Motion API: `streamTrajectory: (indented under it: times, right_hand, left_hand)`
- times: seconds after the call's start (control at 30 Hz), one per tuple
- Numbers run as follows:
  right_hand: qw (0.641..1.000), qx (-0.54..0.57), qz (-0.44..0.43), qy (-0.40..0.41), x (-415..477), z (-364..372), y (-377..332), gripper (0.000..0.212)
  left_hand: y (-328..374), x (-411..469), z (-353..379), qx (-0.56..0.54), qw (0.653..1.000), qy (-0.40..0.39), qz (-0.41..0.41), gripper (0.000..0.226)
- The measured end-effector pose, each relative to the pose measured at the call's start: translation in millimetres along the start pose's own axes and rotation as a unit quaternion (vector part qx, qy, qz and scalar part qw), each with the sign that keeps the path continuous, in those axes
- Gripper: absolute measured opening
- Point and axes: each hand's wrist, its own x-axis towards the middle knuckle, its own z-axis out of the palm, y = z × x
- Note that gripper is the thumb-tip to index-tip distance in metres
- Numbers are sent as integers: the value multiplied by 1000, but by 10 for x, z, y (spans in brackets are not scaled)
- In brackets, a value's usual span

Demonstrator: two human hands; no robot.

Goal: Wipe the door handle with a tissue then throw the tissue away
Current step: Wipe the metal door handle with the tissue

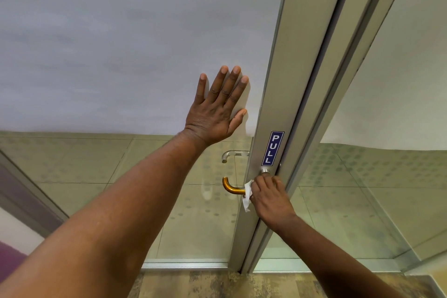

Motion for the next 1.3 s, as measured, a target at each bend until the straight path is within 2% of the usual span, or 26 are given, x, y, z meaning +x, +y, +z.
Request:
streamTrajectory:
  times: [0.37,0.73,0.9,1.03,1.1,1.23,1.3]
  right_hand:
    - [997,-12,-76,20,230,-131,-364,22]
    - [999,-25,-33,-29,434,-404,-629,40]
    - [997,-36,23,-57,513,-432,-730,33]
    - [997,-10,41,-66,538,-454,-781,19]
    - [992,-1,57,-108,564,-443,-790,12]
    - [990,5,64,-123,607,-388,-742,31]
    - [987,12,78,-140,640,-414,-690,30]
  left_hand:
    - [1,-7,15,-1,1000,7,2,79]
    - [4,-6,-10,-6,1000,6,1,79]
    - [2,1,-21,0,1000,2,-5,77]
    - [-2,-3,-9,-3,1000,10,1,77]
    - [-3,-4,1,-5,1000,9,1,77]
    - [-5,-6,10,-2,1000,9,1,78]
    - [-10,-6,15,-6,1000,9,1,78]
